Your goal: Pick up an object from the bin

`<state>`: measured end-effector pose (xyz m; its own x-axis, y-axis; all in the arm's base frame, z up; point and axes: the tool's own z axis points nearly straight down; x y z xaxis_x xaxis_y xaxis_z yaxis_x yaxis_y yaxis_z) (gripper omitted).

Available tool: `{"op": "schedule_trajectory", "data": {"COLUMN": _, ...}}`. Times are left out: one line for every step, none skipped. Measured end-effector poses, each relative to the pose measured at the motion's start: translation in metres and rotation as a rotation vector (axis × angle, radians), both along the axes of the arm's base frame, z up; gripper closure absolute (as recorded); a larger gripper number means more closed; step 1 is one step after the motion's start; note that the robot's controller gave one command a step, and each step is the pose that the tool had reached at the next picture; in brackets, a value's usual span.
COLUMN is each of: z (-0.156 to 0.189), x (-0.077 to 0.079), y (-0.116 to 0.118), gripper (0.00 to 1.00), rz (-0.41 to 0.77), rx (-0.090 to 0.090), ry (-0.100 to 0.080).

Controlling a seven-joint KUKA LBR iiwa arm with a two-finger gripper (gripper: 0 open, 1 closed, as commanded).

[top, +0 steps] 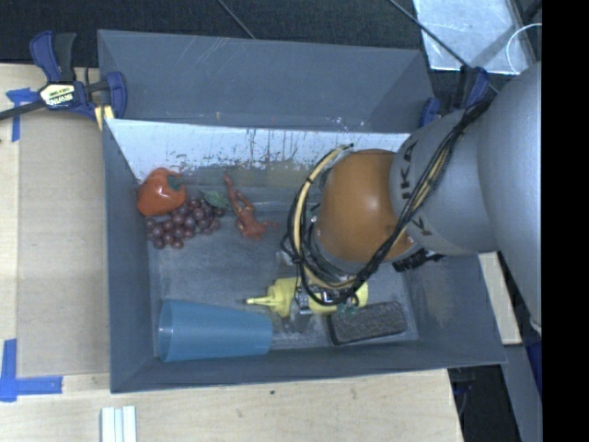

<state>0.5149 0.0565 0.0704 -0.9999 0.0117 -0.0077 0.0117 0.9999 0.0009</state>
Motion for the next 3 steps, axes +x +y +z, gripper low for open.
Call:
{"op": "schedule_trajectory", "data": {"z": 0.0, "x": 0.013, "y": -0.001, "gripper": 0.0, "rz": 0.07, "rx": -0.003, "ry": -0.012}}
{"op": "schedule_trajectory", "data": {"z": 0.0, "x": 0.002, "y": -0.001, "gripper": 1.0, "rz": 0.01, "rx": -0.001, "ry": -0.004}}
{"op": "schedule_trajectory", "data": {"z": 0.0, "x": 0.002, "y": -0.001, "gripper": 1.0, "rz": 0.01, "rx": -0.001, "ry": -0.004}}
